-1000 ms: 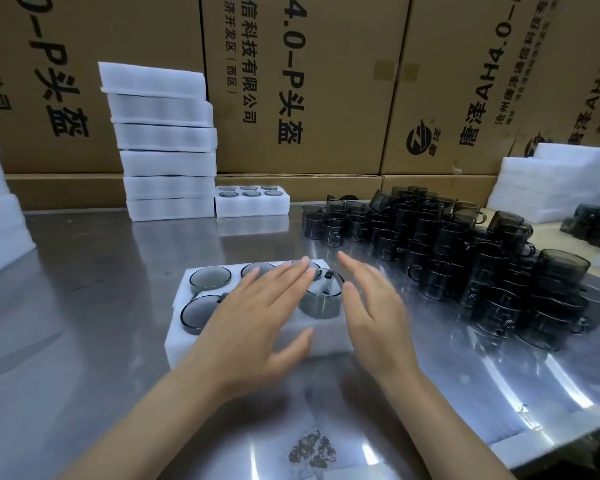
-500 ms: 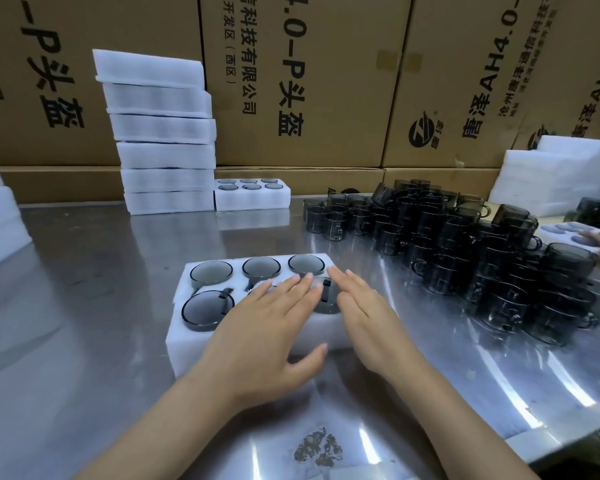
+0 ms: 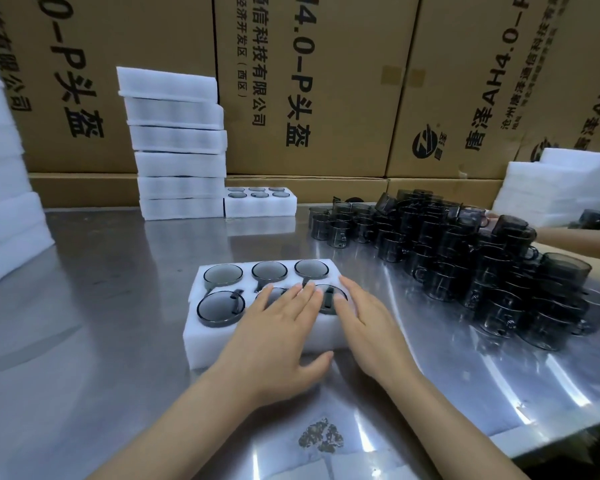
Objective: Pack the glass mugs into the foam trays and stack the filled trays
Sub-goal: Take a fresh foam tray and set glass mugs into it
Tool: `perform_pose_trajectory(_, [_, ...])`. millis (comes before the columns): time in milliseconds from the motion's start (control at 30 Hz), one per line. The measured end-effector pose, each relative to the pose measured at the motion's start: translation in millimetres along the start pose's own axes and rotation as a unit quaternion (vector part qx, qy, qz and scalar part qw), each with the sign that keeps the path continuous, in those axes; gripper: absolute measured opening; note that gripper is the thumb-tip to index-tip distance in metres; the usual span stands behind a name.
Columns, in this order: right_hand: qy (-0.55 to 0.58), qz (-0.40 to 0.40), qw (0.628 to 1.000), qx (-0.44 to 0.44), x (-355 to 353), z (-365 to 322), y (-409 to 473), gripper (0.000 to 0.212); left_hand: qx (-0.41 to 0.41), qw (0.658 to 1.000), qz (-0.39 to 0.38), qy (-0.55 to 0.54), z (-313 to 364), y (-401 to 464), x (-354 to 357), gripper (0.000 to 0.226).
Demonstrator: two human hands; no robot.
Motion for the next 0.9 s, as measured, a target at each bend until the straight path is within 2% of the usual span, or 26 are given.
perform_pose_trajectory(100, [0.065, 0.02, 0.994, 0.081, -4, 6, 1, 0.046, -0.037, 0.999, 0.026, 0.004, 2, -6, -1, 0.077])
perform_pose_trajectory(167, [0.092, 0.018, 0.988, 0.124, -6, 10, 1, 0.05, -0.076, 0.996, 0.04, -0.003, -4, -16, -4, 0.083])
perform_pose_trajectory(267, [0.109, -0.007, 0.982, 0.157, -2, 11, 0, 0.052, -0.173, 0.982, 0.07, -0.027, -31, -36, -9, 0.08])
perform_pose_trajectory(333, [0.119, -0.019, 0.978, 0.169, 0, 10, 0, 0.051, -0.271, 0.955, 0.085, -0.089, -52, -49, -15, 0.08])
perform_pose_trajectory(400, [0.155, -0.015, 0.973, 0.17, 0, 8, 0, 0.047, -0.374, 0.901, 0.061, -0.211, -69, -60, -15, 0.091])
perform_pose_trajectory(433, [0.177, -0.017, 0.97, 0.166, 0, 7, 1, 0.045, -0.4, 0.87, 0.049, -0.285, -74, -63, -12, 0.087])
perform_pose_trajectory(500, [0.206, -0.034, 0.967, 0.146, -1, 8, 4, 0.046, -0.386, 0.837, 0.057, -0.383, -75, -63, -5, 0.064])
perform_pose_trajectory(567, [0.249, -0.066, 0.956, 0.14, 0, 8, 4, 0.058, -0.378, 0.819, 0.101, -0.42, -76, -62, -2, 0.053])
perform_pose_trajectory(633, [0.375, -0.096, 0.91, 0.148, 5, 6, 4, 0.072, -0.389, 0.797, 0.138, -0.441, -80, -60, 1, 0.048])
perform_pose_trajectory(700, [0.484, -0.104, 0.854, 0.161, 11, 0, 5, 0.068, -0.397, 0.788, 0.151, -0.445, -81, -55, 5, 0.062])
perform_pose_trajectory(767, [0.545, -0.092, 0.81, 0.195, 20, -6, 9, 0.062, -0.407, 0.779, 0.156, -0.451, -82, -48, 9, 0.07])
perform_pose_trajectory(833, [0.606, -0.09, 0.757, 0.228, 29, -10, 16, 0.06, -0.418, 0.762, 0.171, -0.464, -83, -39, 15, 0.063])
perform_pose_trajectory(900, [0.641, -0.089, 0.72, 0.252, 37, -15, 25, 0.059, -0.434, 0.751, 0.186, -0.461, -85, -28, 20, 0.06])
Point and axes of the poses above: each hand's wrist, its own y-axis towards the middle knuckle, its own x-axis out of the palm, z = x × y, the point moved 3 cm from there along y, towards the middle knuckle, and after that the axes turned 1 degree about z, right-handed, at the moved point
